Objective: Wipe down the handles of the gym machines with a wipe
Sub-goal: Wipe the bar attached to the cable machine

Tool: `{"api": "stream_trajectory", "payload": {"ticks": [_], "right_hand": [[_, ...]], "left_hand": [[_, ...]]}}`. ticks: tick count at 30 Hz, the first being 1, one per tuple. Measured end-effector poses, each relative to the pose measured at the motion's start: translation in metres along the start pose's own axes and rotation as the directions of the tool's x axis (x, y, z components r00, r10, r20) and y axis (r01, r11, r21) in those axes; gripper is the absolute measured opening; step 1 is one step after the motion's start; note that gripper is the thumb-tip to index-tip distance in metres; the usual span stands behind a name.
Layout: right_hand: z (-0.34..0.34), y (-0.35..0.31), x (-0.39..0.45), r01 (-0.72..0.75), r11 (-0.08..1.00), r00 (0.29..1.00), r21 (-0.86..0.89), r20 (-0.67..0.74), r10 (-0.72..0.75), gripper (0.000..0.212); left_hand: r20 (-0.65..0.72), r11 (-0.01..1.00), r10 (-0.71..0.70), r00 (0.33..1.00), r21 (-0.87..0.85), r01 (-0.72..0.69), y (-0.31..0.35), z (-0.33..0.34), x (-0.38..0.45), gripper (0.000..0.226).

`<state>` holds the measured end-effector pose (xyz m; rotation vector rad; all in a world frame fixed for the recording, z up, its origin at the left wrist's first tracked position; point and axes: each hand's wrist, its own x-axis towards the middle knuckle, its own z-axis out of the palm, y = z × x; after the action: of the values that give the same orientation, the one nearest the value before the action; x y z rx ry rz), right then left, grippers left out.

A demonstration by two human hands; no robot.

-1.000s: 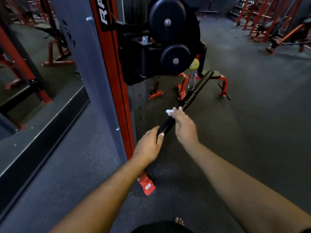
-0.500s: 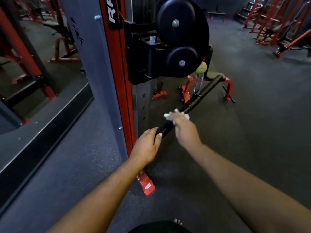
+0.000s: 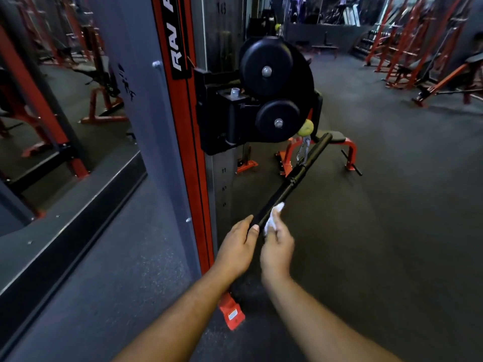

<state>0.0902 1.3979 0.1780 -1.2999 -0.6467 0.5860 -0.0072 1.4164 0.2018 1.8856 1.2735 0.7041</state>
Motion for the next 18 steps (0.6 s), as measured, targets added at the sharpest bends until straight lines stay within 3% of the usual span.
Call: {"api": "stream_trajectory", "payload": {"ticks": [3,5,7,11,13,16,18], "right_hand": [[0.006,0.004,-0.045,-0.262,0.921,0.965,0.29,0.058,0.256,0.042],[0.003,0.005,-0.043,-0.354,0.866,0.935,0.355,0.1,0.341,0.04],[0.003,0.002,-0.013,-0.372,0.842,0.922,0.39,0.049,0.385,0.036],[0.006,-0.012,0.039,-0.406,0.808,0.872,0.427,-0.085,0.483,0.033],[0.01,-0.013,0.023,-0.427,0.816,0.868,0.39,-0.076,0.491,0.034],[0.001,-0.016,-0.017,-0.51,0.774,0.852,0.376,0.096,0.515,0.03],[-0.011,-0.009,-0.024,-0.547,0.794,0.837,0.265,0.188,0.514,0.03]], "left_hand": [[0.031,0.998,-0.025,0.999,-0.05,0.026,-0.003,-0.004,0.001,0.053],[0.047,0.999,-0.038,0.998,-0.035,0.04,-0.007,-0.007,0.002,0.054],[0.065,0.999,-0.036,0.997,-0.025,0.038,-0.005,-0.008,0.001,0.054],[0.107,1.0,0.003,0.994,0.019,-0.006,0.005,0.001,-0.002,0.055],[0.093,0.998,0.005,0.996,0.054,-0.01,0.008,0.002,0.001,0.055],[0.09,0.99,-0.02,0.996,0.144,0.007,0.004,-0.002,0.008,0.054],[0.091,0.967,-0.02,0.996,0.253,-0.004,0.0,-0.004,0.012,0.055]]}}
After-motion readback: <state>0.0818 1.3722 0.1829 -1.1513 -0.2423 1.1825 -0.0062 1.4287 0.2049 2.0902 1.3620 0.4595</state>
